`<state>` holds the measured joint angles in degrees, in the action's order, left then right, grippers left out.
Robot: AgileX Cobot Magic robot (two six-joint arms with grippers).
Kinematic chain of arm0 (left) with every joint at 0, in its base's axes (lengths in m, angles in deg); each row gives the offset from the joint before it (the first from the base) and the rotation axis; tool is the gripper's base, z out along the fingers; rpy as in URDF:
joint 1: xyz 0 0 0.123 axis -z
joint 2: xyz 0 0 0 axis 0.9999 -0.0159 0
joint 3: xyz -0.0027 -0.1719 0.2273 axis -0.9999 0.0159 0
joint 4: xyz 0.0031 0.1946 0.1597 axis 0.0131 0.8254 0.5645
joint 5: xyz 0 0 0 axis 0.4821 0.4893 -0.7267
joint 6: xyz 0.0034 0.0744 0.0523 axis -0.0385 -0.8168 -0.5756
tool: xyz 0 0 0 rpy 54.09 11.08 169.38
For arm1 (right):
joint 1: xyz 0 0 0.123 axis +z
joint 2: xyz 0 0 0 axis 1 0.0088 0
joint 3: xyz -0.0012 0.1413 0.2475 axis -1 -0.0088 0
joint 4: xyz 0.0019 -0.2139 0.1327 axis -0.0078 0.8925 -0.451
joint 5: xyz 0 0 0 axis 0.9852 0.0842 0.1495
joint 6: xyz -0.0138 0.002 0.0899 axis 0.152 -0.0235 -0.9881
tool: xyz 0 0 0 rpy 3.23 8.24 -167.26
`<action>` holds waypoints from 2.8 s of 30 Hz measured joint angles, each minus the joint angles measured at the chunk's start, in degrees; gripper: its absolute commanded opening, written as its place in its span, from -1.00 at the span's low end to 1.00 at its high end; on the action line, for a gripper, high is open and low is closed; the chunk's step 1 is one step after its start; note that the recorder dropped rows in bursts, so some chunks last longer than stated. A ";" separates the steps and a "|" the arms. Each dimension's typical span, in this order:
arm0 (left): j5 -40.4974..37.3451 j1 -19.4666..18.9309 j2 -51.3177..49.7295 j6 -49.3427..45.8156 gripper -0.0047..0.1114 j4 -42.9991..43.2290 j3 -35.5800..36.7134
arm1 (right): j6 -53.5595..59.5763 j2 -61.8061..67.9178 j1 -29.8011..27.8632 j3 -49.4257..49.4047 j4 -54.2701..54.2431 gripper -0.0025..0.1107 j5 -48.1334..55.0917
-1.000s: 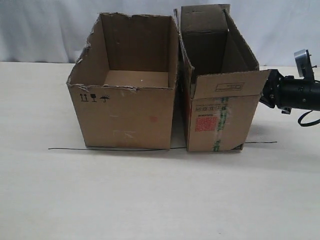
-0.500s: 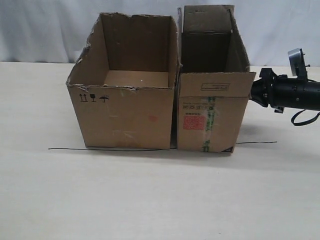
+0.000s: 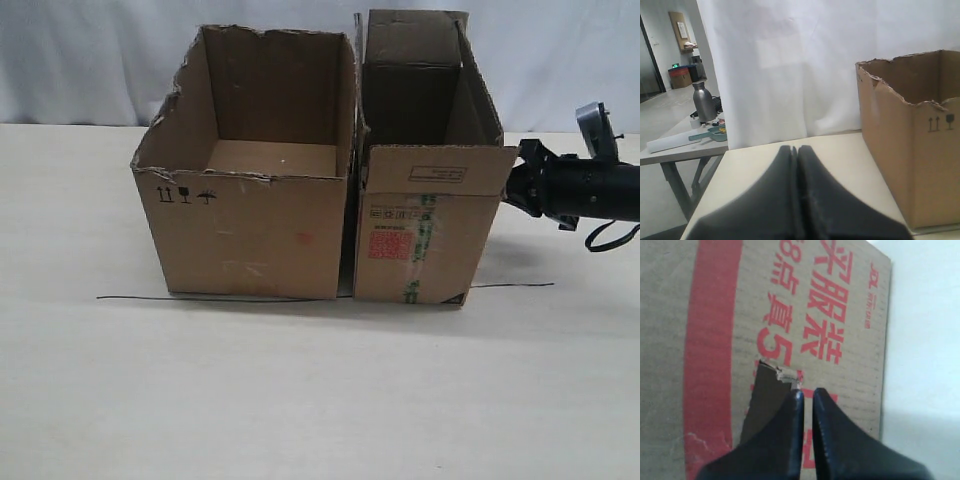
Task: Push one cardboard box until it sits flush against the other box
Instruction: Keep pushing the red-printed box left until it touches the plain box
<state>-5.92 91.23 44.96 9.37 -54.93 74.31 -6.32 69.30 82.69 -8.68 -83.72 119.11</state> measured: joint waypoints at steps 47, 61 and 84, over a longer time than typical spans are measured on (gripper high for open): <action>0.00 0.00 0.00 0.00 -0.92 0.00 0.00 | 2.08 0.74 2.94 0.00 -4.83 -0.87 2.33; 0.00 0.00 0.00 0.00 -0.92 0.00 0.00 | -0.61 0.74 0.66 0.09 1.46 -0.87 4.65; 0.00 0.00 0.00 0.00 -0.92 0.00 0.00 | -0.32 0.74 1.47 0.09 -0.04 -0.87 5.83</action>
<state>-5.92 91.23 44.96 9.37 -54.93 74.31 -6.64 70.04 84.16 -8.58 -83.75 124.94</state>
